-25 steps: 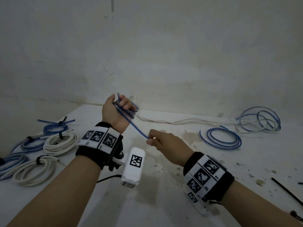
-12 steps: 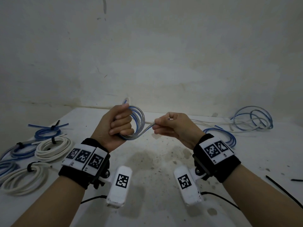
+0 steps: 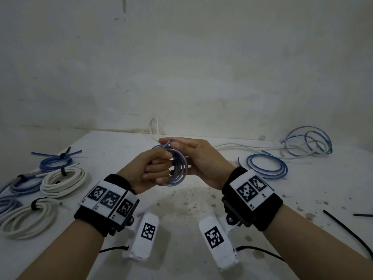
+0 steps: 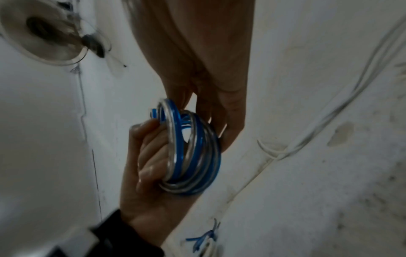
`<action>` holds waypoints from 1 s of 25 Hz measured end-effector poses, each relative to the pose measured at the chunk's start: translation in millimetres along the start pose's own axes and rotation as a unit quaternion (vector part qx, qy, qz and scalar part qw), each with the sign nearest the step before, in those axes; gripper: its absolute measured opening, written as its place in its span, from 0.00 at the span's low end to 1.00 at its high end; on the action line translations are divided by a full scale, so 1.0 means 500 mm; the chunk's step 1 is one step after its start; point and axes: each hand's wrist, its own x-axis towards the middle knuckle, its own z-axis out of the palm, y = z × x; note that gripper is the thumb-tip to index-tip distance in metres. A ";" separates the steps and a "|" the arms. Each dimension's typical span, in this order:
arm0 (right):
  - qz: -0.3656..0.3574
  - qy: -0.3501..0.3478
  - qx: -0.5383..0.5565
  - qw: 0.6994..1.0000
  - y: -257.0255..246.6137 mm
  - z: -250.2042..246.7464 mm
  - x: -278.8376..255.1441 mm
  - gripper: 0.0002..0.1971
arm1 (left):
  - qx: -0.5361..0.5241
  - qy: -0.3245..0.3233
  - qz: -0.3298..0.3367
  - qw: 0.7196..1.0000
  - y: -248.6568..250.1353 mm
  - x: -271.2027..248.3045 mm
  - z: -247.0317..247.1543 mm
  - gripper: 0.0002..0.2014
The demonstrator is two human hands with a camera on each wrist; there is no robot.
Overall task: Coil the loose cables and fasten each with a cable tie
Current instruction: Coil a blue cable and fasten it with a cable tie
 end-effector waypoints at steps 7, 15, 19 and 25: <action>-0.016 -0.037 -0.155 0.987 0.014 0.006 -0.013 0.18 | 0.132 0.103 -0.061 0.984 -0.013 -0.001 -0.005 0.23; -0.050 0.036 -0.545 0.836 0.054 0.013 -0.003 0.26 | 0.328 0.199 0.049 0.922 -0.053 0.021 0.020 0.12; -0.058 0.049 -0.619 0.782 0.050 -0.010 -0.015 0.13 | 0.341 0.136 0.047 0.929 -0.057 0.023 0.025 0.05; -0.079 0.081 -0.674 0.730 0.061 -0.031 -0.019 0.07 | 0.343 0.121 0.094 0.927 -0.061 0.018 0.049 0.15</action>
